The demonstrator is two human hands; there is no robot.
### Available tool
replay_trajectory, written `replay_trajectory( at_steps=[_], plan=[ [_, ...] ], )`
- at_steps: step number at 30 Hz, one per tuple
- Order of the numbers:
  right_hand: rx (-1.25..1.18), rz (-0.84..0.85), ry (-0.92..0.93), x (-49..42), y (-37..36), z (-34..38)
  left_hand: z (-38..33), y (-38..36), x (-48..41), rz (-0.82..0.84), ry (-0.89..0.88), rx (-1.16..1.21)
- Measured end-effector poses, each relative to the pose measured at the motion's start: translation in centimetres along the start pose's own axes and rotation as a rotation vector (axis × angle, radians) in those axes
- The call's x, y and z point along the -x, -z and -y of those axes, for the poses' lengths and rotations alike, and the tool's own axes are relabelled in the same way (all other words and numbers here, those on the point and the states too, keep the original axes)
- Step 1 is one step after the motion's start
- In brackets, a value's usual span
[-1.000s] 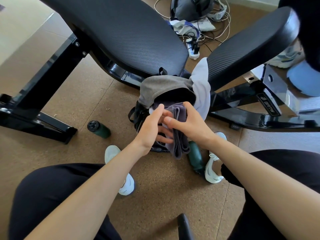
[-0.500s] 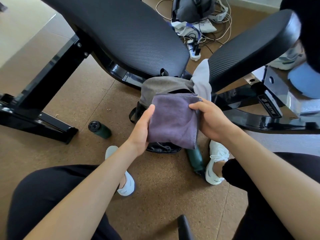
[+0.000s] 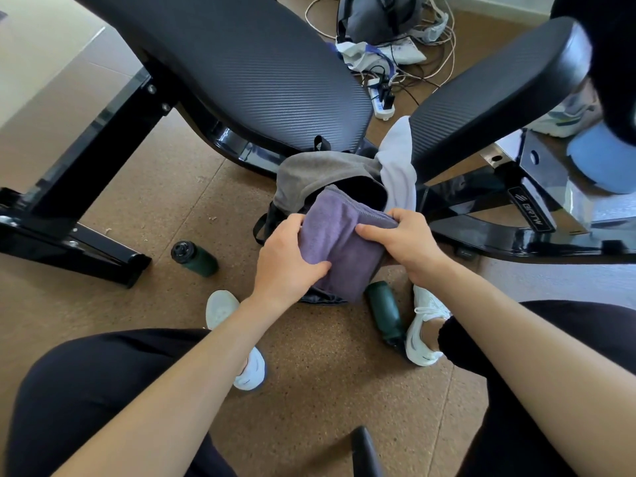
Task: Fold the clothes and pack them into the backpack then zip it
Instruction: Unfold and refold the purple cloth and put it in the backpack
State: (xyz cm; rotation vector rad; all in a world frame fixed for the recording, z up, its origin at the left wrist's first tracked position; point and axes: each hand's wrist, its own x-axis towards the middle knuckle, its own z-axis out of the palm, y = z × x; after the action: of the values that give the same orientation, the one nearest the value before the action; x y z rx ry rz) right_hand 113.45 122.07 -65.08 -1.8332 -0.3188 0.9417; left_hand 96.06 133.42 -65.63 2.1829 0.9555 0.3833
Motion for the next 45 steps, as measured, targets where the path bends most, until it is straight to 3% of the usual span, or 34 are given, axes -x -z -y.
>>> replay_trajectory(
  at_steps=[4, 8, 14, 19, 21, 23, 25, 28, 35, 40, 45],
  plan=[
    [-0.104, 0.031, -0.111, 0.4, -0.5, 0.3, -0.2, -0.7, 1.1, -0.178, -0.339, -0.289],
    [-0.238, 0.079, -0.189, 0.3, -0.5, 0.6, -0.2, -1.1, 1.7, -0.175, -0.577, -0.389],
    [-0.488, 0.217, -0.295, 0.0, 0.1, 1.1, 0.2, -1.1, 1.5, -0.096, -0.572, -0.461],
    [-0.237, 0.266, -0.177, -0.1, -0.1, 0.4, 0.3, -1.1, 1.3, -0.001, -0.662, -0.465],
    [-0.178, 0.206, -0.153, -0.2, -0.1, 0.1, 0.5, -1.4, 1.5, 0.111, -0.602, -0.321],
    [-0.129, 0.162, -0.142, -0.2, 0.1, 0.1, 0.6, -1.5, 1.7, 0.198, -0.408, -0.001],
    [-0.118, 0.171, -0.145, -0.2, 0.1, 0.1, 1.0, -1.7, 1.5, 0.175, -0.232, 0.248],
    [-0.154, 0.250, -0.170, -0.2, -0.3, 0.2, 1.5, -1.7, 0.9, 0.178, -0.168, 0.320],
    [-0.226, 0.318, -0.224, -0.3, -0.9, 0.0, 0.6, -1.5, 1.5, 0.536, -0.111, 0.509],
    [-0.018, 0.255, -0.209, -0.6, -1.6, -0.1, 2.7, -1.5, 0.7, 0.466, -0.031, 0.477],
    [0.561, 0.092, 0.151, -2.6, -0.5, 1.0, 4.9, -2.4, 0.7, 0.273, 0.196, 0.404]
  ],
)
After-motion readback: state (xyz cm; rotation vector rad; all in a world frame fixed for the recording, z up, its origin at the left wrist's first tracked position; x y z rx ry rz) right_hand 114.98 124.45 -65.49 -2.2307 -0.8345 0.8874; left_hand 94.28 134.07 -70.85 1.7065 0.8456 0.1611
